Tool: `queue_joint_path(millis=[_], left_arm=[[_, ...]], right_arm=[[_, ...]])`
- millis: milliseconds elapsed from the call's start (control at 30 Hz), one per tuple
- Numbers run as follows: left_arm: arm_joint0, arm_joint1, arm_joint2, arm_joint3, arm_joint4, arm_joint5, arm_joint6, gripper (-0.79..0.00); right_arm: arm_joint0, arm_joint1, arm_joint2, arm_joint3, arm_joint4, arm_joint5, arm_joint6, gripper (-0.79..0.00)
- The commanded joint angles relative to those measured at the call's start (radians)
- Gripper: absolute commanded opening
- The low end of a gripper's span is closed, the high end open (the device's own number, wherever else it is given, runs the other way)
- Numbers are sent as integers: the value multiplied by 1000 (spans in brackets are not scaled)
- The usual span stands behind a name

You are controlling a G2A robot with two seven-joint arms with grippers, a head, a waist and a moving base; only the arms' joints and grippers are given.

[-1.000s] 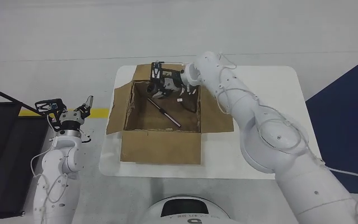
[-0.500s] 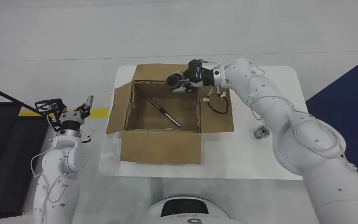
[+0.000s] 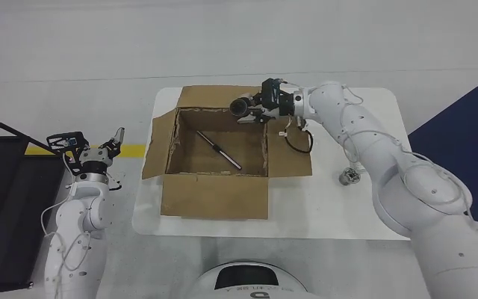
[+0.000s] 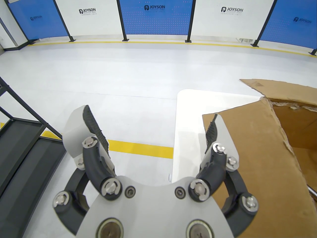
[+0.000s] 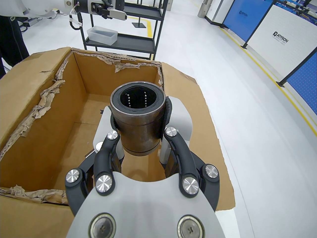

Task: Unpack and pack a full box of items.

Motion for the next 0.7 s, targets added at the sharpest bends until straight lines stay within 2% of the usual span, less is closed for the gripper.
queue_joint_path(millis=[0,133,300,500,667], left_arm=[[0,0,0,0,0,0,0,0],[0,0,0,0,0,0,0,0],[0,0,0,0,0,0,0,0],[0,0,0,0,0,0,0,0],[0,0,0,0,0,0,0,0]], right_arm=[[-11,22,23,-26,12,30,-37,-785],[-65,108,76,-122,72,85,-93,-785],[-184,279,176,-256,118,193,-201,-785],[-397,483,323,-406,174,297,-305,-785],[-580,614,460,-484,245,330,-338,-785]])
